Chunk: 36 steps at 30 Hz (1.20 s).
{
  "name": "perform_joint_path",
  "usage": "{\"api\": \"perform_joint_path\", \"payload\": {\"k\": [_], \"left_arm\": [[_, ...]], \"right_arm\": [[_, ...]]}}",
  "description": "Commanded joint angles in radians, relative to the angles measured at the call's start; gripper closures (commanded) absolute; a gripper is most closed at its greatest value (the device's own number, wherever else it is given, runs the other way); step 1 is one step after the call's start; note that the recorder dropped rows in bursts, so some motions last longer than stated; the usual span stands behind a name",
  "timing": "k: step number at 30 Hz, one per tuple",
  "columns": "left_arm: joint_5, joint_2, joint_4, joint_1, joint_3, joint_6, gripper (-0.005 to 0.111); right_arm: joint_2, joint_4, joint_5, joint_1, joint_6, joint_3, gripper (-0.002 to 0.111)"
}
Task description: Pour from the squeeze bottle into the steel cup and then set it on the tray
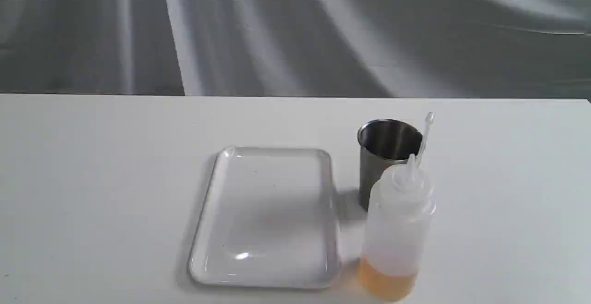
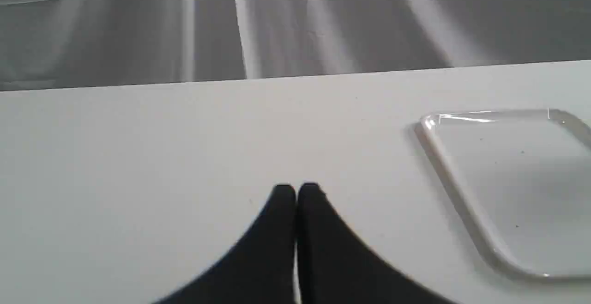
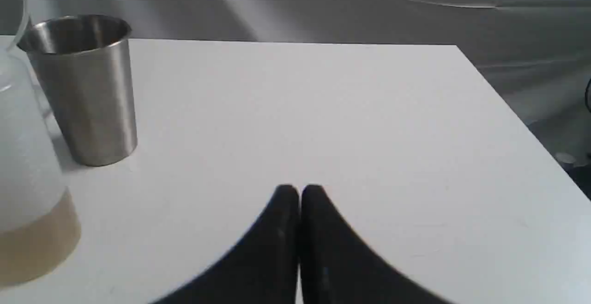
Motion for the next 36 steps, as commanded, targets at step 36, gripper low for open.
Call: {"api": "perform_joint_path", "payload": {"k": [36], "left_arm": [[-0.008, -0.003, -0.001, -0.005, 0.004, -0.003, 0.107]], "right_arm": [[-0.004, 0.012, -0.667, -0.004, 0.0, 0.003, 0.108]]}}
